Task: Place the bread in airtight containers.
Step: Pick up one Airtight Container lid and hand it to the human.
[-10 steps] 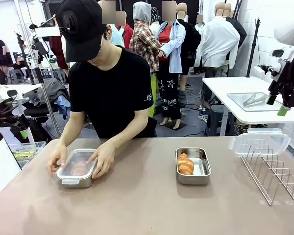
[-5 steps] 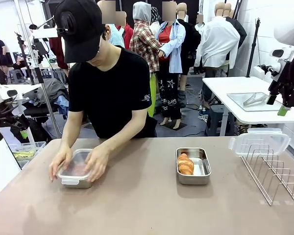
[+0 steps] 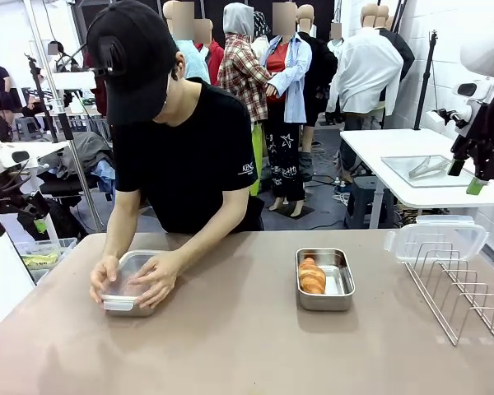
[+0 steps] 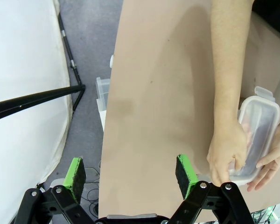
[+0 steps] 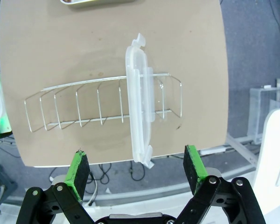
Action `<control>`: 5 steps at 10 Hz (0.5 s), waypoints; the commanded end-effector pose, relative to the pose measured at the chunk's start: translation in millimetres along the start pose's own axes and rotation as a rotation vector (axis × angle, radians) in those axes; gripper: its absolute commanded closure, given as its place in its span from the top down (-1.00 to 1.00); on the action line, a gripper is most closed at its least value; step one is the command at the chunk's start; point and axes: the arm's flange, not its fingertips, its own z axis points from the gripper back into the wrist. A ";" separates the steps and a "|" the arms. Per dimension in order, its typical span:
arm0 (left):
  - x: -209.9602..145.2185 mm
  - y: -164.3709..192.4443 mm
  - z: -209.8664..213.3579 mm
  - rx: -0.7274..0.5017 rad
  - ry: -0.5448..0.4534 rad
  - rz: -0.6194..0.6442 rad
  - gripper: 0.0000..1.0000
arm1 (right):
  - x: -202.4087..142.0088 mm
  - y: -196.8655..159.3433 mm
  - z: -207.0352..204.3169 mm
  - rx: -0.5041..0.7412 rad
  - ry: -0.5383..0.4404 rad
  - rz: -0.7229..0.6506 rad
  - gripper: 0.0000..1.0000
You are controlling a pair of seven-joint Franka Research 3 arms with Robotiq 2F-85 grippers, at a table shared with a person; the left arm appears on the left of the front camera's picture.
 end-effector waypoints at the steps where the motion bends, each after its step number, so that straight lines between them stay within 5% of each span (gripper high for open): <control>1: -0.5 0.9 1.4 0.002 0.003 0.003 1.00 | -0.3 4.4 -3.0 0.005 0.000 0.007 1.00; 5: -0.5 0.9 1.4 0.002 0.003 0.003 1.00 | -0.3 4.4 -3.0 0.005 0.000 0.007 1.00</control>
